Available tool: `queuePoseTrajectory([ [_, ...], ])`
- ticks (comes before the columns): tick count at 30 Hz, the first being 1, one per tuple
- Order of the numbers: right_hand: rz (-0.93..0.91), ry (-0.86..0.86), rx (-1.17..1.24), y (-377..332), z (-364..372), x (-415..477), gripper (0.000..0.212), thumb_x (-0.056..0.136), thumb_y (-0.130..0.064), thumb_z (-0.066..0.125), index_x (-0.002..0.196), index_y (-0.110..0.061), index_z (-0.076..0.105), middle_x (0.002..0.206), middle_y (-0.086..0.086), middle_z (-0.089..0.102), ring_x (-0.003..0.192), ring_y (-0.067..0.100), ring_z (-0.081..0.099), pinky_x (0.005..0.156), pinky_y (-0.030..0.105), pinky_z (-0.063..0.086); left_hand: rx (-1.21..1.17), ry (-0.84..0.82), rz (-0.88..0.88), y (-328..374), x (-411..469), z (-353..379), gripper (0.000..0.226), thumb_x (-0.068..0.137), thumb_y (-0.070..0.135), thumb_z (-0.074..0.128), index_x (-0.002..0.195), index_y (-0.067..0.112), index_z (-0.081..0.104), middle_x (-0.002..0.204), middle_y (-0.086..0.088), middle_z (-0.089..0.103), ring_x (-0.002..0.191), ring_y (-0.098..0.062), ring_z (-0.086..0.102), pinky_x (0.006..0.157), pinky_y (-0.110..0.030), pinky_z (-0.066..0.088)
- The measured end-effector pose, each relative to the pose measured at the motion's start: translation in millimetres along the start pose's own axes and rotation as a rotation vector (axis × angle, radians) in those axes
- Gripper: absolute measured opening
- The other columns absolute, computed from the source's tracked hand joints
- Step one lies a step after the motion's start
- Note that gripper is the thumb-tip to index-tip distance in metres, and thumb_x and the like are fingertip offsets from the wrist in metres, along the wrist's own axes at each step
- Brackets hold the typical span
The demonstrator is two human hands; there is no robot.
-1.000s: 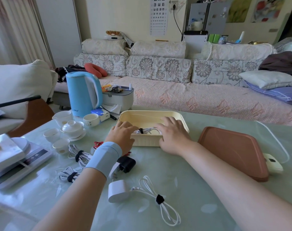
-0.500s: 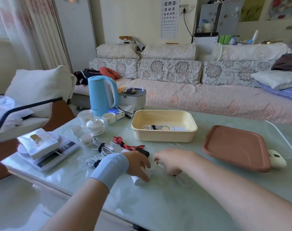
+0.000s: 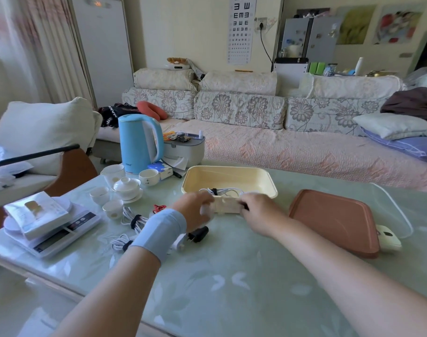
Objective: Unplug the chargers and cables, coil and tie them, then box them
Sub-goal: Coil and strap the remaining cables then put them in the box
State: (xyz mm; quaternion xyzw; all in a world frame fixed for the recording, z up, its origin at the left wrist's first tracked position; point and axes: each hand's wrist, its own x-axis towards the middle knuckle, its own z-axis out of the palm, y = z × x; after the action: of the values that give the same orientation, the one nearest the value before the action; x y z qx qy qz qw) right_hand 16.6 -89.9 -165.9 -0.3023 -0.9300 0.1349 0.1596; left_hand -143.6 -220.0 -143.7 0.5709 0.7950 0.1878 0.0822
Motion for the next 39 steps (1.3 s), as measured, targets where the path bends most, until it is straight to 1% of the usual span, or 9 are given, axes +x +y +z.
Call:
queuePoseTrajectory([
  [6, 0.009, 0.351, 0.001, 19.9, -18.5, 44.7, 0.020, 0.089, -0.028, 0.065, 0.106, -0.030, 0.074, 0.098, 0.001, 0.074, 0.099, 0.029, 0.060, 0.081, 0.037, 0.049, -0.011, 0.287, 0.085, -4.9, 59.6, -20.5, 0.040, 0.090, 0.023, 0.063, 0.129, 0.017, 0.056, 0.125, -0.001, 0.056, 0.111, -0.019, 0.053, 0.088, -0.018, 0.031],
  [12, 0.062, 0.229, -0.071, 44.5, -1.7, 96.8, 0.022, 0.096, -0.022, 0.055, 0.104, -0.032, 0.073, 0.095, 0.002, 0.070, 0.098, 0.029, 0.058, 0.071, 0.032, 0.037, -0.080, 0.298, 0.051, -24.6, 119.3, 8.9, 0.029, 0.089, 0.005, 0.059, 0.113, 0.022, 0.064, 0.121, 0.001, 0.056, 0.110, -0.021, 0.050, 0.092, -0.027, 0.039],
  [16, 0.103, 0.133, -0.159, 58.2, 18.0, 125.4, 0.022, 0.094, -0.016, 0.051, 0.082, -0.029, 0.063, 0.088, 0.001, 0.061, 0.099, 0.030, 0.055, 0.074, 0.034, 0.038, -0.060, 0.296, 0.015, -44.3, 153.4, 35.9, 0.025, 0.088, 0.015, 0.064, 0.111, 0.027, 0.066, 0.121, 0.004, 0.056, 0.117, -0.019, 0.048, 0.100, -0.029, 0.038],
  [23, 0.311, -0.141, 0.016, 74.0, 39.1, 150.5, 0.032, 0.096, -0.017, 0.052, 0.125, -0.020, 0.066, 0.137, 0.003, 0.060, 0.120, 0.029, 0.056, 0.099, 0.033, 0.047, 0.073, 0.125, -0.059, -56.9, 173.0, 49.2, 0.034, 0.094, 0.018, 0.049, 0.124, 0.028, 0.061, 0.149, 0.003, 0.037, 0.138, -0.021, 0.026, 0.114, -0.033, 0.023],
  [27, 0.329, -0.233, 0.055, 67.4, 35.4, 141.6, 0.038, 0.096, -0.014, 0.045, 0.129, -0.017, 0.064, 0.140, 0.005, 0.057, 0.129, 0.030, 0.050, 0.107, 0.036, 0.042, 0.112, 0.109, -0.099, -51.9, 164.2, 46.6, 0.030, 0.095, 0.023, 0.041, 0.109, 0.027, 0.067, 0.124, 0.003, 0.059, 0.114, -0.021, 0.052, 0.095, -0.035, 0.047],
  [32, 0.301, -0.317, 0.075, 51.1, 38.8, 116.8, 0.031, 0.090, -0.022, 0.044, 0.111, -0.022, 0.067, 0.120, 0.007, 0.066, 0.117, 0.034, 0.056, 0.090, 0.034, 0.046, 0.083, 0.041, -0.156, -49.4, 141.0, 37.2, 0.029, 0.096, 0.026, 0.040, 0.100, 0.019, 0.068, 0.102, -0.005, 0.067, 0.091, -0.026, 0.061, 0.080, -0.035, 0.052],
  [34, 0.311, -0.259, 0.050, 43.8, 36.8, 106.6, 0.044, 0.092, -0.018, 0.044, 0.132, -0.030, 0.059, 0.145, 0.001, 0.050, 0.138, 0.029, 0.037, 0.114, 0.048, 0.028, 0.075, 0.052, -0.126, -49.8, 125.2, 34.4, 0.029, 0.097, 0.026, 0.041, 0.108, 0.025, 0.068, 0.115, 0.000, 0.065, 0.103, -0.024, 0.058, 0.092, -0.037, 0.050],
  [36, 0.236, -0.072, -0.028, 31.0, 29.8, 95.3, 0.055, 0.089, -0.010, 0.045, 0.140, -0.031, 0.051, 0.152, -0.001, 0.039, 0.146, 0.024, 0.021, 0.119, 0.053, 0.011, 0.109, 0.161, -0.053, -55.5, 106.9, 28.1, 0.030, 0.097, 0.025, 0.044, 0.119, 0.028, 0.064, 0.130, 0.005, 0.057, 0.120, -0.021, 0.048, 0.103, -0.036, 0.040],
  [39, -0.019, 0.240, -0.069, 0.7, 23.8, 81.9, 0.052, 0.080, -0.001, 0.048, 0.124, -0.023, 0.064, 0.132, 0.003, 0.056, 0.126, 0.028, 0.045, 0.105, 0.041, 0.035, 0.122, 0.294, -0.026, -71.9, 73.8, 11.2, 0.031, 0.097, 0.020, 0.046, 0.122, 0.029, 0.061, 0.133, 0.006, 0.053, 0.126, -0.019, 0.041, 0.107, -0.037, 0.036],
])
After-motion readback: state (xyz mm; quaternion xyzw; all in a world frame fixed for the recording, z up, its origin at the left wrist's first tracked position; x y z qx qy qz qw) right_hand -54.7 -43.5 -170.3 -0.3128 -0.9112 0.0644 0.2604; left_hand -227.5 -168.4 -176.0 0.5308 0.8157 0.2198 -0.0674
